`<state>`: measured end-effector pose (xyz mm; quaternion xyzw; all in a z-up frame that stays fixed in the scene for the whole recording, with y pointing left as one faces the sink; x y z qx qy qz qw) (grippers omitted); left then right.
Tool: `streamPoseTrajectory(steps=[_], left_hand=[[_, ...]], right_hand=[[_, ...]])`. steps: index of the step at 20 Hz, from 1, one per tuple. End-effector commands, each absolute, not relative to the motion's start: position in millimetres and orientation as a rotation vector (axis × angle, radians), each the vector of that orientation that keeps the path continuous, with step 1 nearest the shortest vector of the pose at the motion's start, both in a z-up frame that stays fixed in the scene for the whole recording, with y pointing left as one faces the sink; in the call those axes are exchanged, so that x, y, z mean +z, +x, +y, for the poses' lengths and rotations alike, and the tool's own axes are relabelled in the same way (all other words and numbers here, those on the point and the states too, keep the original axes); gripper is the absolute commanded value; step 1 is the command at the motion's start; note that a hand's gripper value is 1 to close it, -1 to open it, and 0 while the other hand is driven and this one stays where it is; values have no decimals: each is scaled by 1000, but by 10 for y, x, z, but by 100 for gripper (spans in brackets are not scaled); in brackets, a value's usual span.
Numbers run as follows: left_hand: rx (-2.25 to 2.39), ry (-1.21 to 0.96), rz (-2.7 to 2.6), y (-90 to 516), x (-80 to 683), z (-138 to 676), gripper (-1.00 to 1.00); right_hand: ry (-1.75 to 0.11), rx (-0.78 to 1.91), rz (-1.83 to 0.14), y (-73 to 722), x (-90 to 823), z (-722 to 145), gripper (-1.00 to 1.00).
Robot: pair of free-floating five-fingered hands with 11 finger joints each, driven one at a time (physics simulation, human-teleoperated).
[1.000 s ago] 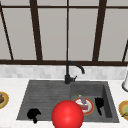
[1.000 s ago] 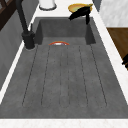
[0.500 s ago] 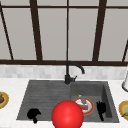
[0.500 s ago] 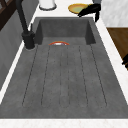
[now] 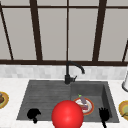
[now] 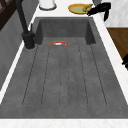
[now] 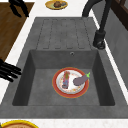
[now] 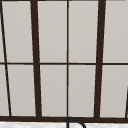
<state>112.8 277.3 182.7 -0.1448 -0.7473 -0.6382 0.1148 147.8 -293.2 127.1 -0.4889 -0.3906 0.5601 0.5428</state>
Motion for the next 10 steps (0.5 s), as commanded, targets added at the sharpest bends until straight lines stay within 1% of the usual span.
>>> streamPoseTrajectory(steps=[1, 8, 10], left_hand=[[-1871, -424, -2190, 1128, 1827, 2773, 0], [-1871, -424, -2190, 1128, 1827, 2773, 0], [-1871, -424, -2190, 1128, 1827, 2773, 0]], right_hand=[[-1153, 1323, -934, 1415, 1271, -2877, -100], [-1150, 1335, -914, 1433, 1241, -2907, -100], [-1173, 1321, -936, 1417, 1231, -2905, -100]])
